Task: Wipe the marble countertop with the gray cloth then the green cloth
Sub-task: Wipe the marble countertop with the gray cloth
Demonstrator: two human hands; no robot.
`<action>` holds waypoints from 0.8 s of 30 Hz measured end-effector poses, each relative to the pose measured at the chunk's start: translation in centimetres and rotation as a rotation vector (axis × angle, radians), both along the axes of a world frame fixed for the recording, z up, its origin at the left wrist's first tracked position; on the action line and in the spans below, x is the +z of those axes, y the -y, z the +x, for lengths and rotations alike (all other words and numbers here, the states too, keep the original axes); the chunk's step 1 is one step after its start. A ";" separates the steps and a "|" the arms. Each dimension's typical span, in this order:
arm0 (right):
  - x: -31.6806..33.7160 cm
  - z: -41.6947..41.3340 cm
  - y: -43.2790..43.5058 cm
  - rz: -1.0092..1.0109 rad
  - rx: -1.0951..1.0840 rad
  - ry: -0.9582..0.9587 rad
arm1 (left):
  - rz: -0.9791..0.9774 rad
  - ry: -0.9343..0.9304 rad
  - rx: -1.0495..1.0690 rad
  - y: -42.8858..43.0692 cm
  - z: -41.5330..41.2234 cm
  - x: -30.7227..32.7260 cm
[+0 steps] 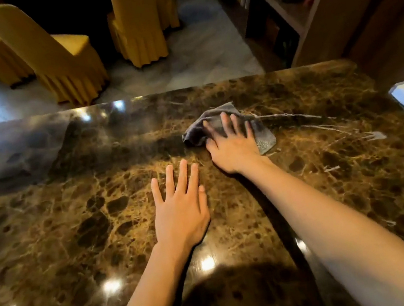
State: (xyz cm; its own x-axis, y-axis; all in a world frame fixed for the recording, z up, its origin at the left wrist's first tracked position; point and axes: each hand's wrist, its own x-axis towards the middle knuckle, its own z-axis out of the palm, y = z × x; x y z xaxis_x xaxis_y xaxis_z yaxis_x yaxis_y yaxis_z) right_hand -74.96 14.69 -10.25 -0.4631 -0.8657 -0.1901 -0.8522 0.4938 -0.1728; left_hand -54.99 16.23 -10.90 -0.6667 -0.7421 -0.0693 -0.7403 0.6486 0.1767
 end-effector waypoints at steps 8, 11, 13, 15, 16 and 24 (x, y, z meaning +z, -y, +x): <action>-0.1 -4.7 10.2 -0.013 -0.001 0.003 | -0.012 -0.031 0.029 0.0 -0.1 -0.7; -0.1 -6.1 12.3 -0.047 -0.004 0.041 | -0.012 -0.035 0.033 -0.1 -0.1 -0.7; -0.2 -6.7 13.6 -0.087 -0.010 0.046 | -0.020 -0.047 0.036 -0.1 0.0 -0.7; 0.1 -7.3 14.0 -0.224 -0.040 0.083 | -0.022 -0.048 0.036 -0.2 0.1 -0.7; 0.6 -7.5 13.9 -0.343 -0.092 0.126 | -0.024 -0.046 0.033 -0.2 0.1 -0.7; 7.6 -9.1 4.4 -0.852 -0.288 0.318 | 0.005 -0.022 0.025 0.0 0.1 -0.3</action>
State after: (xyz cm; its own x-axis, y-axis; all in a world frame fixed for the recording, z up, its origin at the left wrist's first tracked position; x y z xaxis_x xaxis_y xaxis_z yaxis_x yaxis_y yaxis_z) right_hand -84.07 10.31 -2.63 -0.7155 -0.6319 0.2980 -0.5684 0.2785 -0.7742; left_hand -54.90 16.24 -11.16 -0.6494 -0.7582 -0.0584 -0.7521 0.6292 0.1961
